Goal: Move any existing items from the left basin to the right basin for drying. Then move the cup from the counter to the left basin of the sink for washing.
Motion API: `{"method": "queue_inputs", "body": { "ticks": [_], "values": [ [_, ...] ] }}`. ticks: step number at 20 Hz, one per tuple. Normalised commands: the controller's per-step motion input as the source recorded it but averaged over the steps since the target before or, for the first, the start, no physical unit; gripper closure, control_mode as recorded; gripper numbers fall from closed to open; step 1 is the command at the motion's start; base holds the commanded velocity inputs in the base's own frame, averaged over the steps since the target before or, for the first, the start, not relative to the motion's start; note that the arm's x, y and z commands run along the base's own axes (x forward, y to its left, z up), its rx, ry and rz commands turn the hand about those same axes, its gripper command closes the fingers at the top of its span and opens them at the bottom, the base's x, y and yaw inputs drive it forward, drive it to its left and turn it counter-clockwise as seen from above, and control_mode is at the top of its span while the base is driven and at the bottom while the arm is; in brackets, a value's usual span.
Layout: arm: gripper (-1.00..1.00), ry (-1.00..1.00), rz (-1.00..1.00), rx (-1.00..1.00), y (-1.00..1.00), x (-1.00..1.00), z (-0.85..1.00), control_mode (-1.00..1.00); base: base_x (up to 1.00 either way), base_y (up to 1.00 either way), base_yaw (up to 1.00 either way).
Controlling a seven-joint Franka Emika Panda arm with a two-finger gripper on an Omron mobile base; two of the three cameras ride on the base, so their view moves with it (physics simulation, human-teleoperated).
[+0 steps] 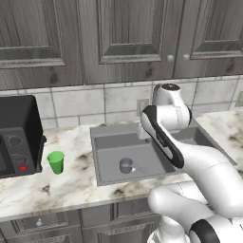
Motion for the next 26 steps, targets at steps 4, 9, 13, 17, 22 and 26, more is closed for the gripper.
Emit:
{"method": "queue_inputs", "body": {
  "ticks": [4,9,13,17,22,26],
  "values": [
    [-1.00,0.07,0.01,-0.02,0.09,0.00,-0.42,-1.00,0.00,0.00,0.00],
    [-1.00,0.05,0.02,-0.04,0.13,0.00,-0.44,-1.00,0.00,0.00,0.00],
    [-1.00,0.02,0.02,-0.04,0.09,0.00,-0.38,-1.00,0.00,0.00,0.00],
    [-1.00,0.03,0.05,-0.01,0.01,0.05,-0.38,-1.00,0.00,0.00,0.00],
    [-1.00,0.02,0.07,0.00,0.02,0.17,-0.38,-1.00,0.00,0.00,0.00],
    [-1.00,0.00,0.10,0.00,0.02,0.32,-0.36,-1.00,0.00,0.00,0.00]
  ]
}}
